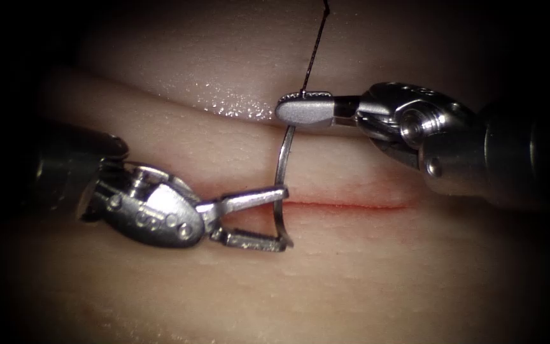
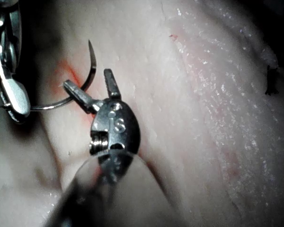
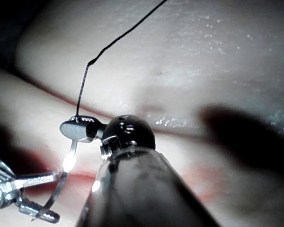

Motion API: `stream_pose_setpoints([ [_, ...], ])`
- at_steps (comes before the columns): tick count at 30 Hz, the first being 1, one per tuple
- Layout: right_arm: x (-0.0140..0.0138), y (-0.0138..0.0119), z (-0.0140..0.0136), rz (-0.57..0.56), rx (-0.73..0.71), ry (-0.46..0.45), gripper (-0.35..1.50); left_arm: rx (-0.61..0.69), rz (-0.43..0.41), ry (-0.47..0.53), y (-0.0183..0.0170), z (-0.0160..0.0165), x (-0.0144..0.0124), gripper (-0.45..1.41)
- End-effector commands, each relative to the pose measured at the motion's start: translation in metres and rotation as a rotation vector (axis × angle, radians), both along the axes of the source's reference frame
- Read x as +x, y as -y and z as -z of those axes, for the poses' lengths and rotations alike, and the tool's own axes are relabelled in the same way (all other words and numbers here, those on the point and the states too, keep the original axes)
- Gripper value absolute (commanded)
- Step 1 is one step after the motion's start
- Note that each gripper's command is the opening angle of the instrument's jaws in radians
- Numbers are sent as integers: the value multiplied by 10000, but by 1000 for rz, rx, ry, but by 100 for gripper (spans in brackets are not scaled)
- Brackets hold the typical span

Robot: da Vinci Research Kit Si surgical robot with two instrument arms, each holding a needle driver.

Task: Wound Closure

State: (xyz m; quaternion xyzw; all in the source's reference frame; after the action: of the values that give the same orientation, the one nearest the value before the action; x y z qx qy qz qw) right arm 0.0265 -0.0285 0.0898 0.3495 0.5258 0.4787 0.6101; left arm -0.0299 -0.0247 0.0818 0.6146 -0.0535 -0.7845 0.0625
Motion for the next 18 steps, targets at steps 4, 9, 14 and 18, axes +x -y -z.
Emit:
stream_pose_setpoints([
  [4,5,3,-5,0,6,-8,-35,2,-4,5,3,-6,-7,76],
  [9,2,4,-4,-4,11,-15,-35,3,-8,11,3,-7,-8,29],
  [14,-1,4,-3,-11,16,-21,-35,-11,1,31,2,-8,-10,-45],
  [18,-2,6,-2,-12,21,-25,-35,-22,18,60,-1,-10,-9,-45],
])
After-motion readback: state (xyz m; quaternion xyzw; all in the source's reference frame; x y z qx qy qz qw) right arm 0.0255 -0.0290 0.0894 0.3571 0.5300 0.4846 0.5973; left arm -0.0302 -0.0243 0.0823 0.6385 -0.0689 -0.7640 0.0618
